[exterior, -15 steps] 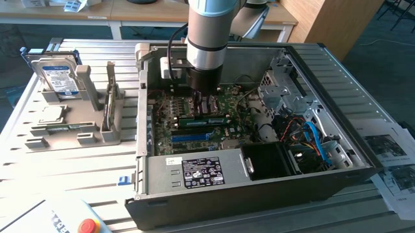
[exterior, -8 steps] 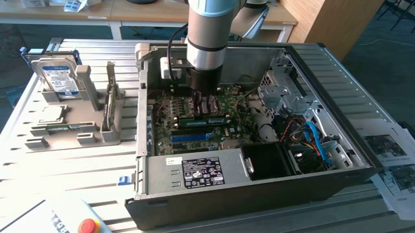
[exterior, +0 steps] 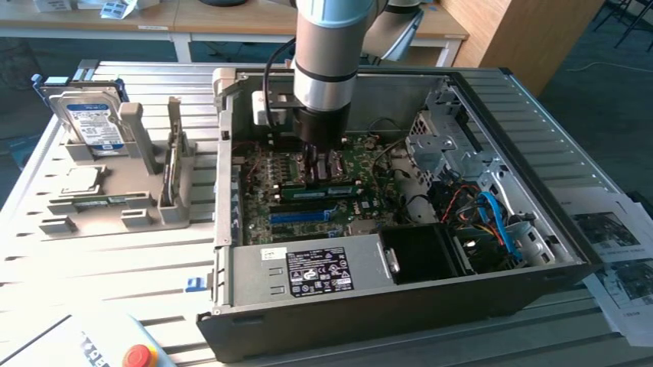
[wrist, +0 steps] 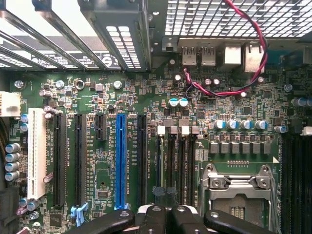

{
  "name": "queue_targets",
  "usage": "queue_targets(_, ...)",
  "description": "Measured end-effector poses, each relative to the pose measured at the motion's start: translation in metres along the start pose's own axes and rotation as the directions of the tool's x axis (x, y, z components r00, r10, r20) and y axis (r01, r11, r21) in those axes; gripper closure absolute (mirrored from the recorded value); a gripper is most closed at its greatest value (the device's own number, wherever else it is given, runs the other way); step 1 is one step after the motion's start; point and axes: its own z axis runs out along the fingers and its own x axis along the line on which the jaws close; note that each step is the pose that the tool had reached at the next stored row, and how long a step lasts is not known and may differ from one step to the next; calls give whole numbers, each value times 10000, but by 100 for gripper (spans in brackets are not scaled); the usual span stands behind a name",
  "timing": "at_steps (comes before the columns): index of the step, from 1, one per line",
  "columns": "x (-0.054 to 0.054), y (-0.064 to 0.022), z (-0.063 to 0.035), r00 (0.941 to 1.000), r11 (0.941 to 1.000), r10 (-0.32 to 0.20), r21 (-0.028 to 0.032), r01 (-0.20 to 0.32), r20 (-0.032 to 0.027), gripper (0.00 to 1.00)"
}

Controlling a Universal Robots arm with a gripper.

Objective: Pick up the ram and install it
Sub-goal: 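Press down the ram until it locks into place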

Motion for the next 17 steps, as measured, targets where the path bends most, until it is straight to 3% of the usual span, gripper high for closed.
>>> queue_targets(17,4,0,22,10000,10000,-1,-1,1,-2,90)
